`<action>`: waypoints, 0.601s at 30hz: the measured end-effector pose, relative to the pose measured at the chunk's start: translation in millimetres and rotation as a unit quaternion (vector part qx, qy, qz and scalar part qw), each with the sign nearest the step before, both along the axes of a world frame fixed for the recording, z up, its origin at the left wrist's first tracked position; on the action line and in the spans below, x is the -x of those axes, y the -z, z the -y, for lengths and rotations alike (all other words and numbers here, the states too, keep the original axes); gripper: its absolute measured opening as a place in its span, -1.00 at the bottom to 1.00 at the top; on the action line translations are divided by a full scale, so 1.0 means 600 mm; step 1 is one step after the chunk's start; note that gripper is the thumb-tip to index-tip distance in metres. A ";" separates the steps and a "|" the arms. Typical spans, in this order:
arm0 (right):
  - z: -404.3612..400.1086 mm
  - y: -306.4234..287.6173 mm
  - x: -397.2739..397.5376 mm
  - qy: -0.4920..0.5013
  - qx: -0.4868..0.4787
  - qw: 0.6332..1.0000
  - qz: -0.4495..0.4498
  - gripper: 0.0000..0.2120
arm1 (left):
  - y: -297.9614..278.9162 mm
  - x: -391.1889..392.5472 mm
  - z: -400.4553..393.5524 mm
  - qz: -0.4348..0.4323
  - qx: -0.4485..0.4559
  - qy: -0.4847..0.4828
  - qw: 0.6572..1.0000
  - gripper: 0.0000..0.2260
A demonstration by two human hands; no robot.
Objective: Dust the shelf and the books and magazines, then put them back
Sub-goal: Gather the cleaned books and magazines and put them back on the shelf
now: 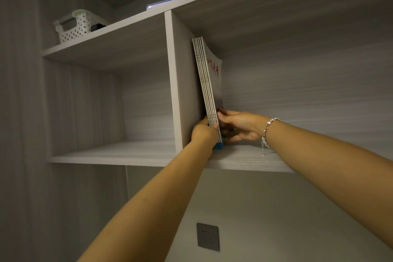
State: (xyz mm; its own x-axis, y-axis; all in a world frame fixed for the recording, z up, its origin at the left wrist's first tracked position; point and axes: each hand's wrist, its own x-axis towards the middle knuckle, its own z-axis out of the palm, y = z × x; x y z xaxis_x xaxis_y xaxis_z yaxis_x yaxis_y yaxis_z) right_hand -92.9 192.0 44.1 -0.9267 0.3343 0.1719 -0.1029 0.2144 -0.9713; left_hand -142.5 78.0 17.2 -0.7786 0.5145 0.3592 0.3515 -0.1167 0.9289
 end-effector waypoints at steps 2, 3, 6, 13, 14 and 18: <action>0.000 0.001 -0.001 0.012 -0.013 1.000 0.013 -0.55 | 0.000 -0.004 0.005 0.002 0.004 -0.002 1.000 -0.63; 0.000 0.002 0.000 0.012 -0.015 1.000 0.018 -0.54 | 0.001 -0.004 0.007 0.006 0.007 0.000 1.000 -0.63; -0.004 0.008 0.008 0.003 -0.006 1.000 0.017 -0.51 | 0.002 -0.006 0.010 -0.007 0.015 -0.006 1.000 -0.63; -0.005 0.012 0.013 -0.003 -0.003 1.000 0.005 -0.48 | 0.001 -0.019 0.016 -0.001 0.014 -0.021 1.000 -0.65; -0.006 0.012 0.013 -0.002 -0.005 1.000 0.005 -0.47 | 0.000 -0.019 0.017 0.000 0.015 -0.024 1.000 -0.65; 0.004 0.012 0.010 0.005 -0.017 1.000 0.014 -0.46 | 0.000 -0.026 0.021 -0.006 0.020 -0.041 0.999 -0.67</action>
